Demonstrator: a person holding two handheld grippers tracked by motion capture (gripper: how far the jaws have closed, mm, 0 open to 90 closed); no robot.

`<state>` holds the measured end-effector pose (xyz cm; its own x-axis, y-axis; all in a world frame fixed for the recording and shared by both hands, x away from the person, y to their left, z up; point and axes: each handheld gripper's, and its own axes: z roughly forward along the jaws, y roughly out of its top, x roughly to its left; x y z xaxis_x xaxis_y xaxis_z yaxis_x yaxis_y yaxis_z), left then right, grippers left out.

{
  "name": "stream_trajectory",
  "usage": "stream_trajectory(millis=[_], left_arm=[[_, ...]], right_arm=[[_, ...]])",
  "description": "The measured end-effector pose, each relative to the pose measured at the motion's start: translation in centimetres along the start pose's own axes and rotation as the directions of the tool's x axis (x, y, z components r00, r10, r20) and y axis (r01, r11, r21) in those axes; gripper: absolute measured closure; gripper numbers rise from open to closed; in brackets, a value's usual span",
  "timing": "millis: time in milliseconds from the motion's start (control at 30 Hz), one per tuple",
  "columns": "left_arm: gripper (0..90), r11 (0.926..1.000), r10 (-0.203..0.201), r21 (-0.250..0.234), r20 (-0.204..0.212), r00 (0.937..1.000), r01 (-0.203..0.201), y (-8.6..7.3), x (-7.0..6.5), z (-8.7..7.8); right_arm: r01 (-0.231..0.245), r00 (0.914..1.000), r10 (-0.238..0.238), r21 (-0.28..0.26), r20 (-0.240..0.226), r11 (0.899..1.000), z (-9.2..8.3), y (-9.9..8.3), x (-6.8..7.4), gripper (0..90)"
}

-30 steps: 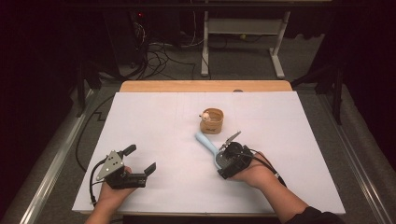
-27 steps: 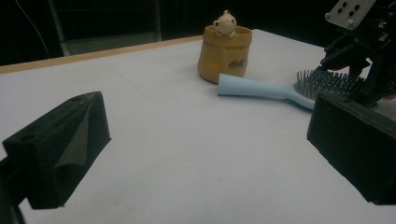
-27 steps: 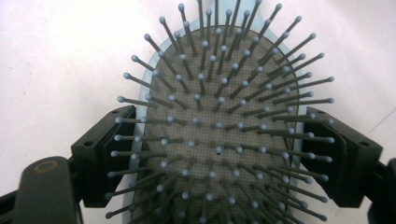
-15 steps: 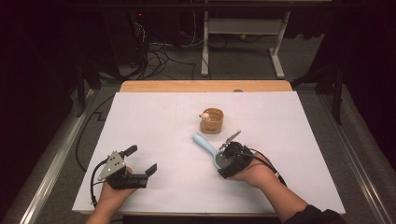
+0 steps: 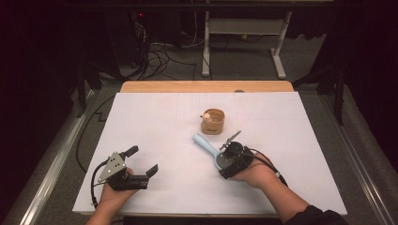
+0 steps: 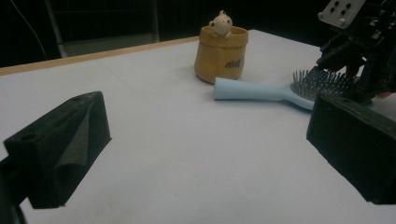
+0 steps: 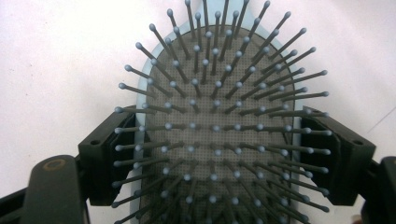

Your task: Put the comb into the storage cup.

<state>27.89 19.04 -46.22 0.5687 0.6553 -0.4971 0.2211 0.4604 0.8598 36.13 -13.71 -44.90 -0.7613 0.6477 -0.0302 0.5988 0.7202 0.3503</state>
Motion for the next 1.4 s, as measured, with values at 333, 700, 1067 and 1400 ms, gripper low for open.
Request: stream_trajectory(millis=[333, 700, 1067, 1400], left_arm=[[1.2, 1.0000, 0.007, 0.002, 0.004, 1.0000, -0.007, -0.2, -0.1, 0.1], [1.2, 0.9998, 0.021, 0.002, -0.005, 0.9998, -0.021, -0.2, 0.0, 0.1], [1.2, 0.9994, 0.035, 0.001, -0.011, 0.9993, -0.035, -0.4, -0.1, 0.5], [1.3, 0.9946, 0.103, -0.003, -0.023, 0.9944, -0.103, 0.3, -1.2, 1.9]], right_arm=[[-0.002, 1.0000, 0.002, -0.005, -0.009, 1.000, -0.1, 0.0, -0.2, 20.5], [-0.001, 0.9993, 0.000, -0.033, -0.037, 0.999, -0.6, -0.5, 0.2, 20.6], [0.019, 0.9988, -0.022, -0.053, -0.044, 0.998, -1.7, -1.2, 0.4, 20.6], [0.036, 0.9979, -0.040, -0.073, -0.052, 0.997, -3.5, -1.4, 0.8, 20.7]])
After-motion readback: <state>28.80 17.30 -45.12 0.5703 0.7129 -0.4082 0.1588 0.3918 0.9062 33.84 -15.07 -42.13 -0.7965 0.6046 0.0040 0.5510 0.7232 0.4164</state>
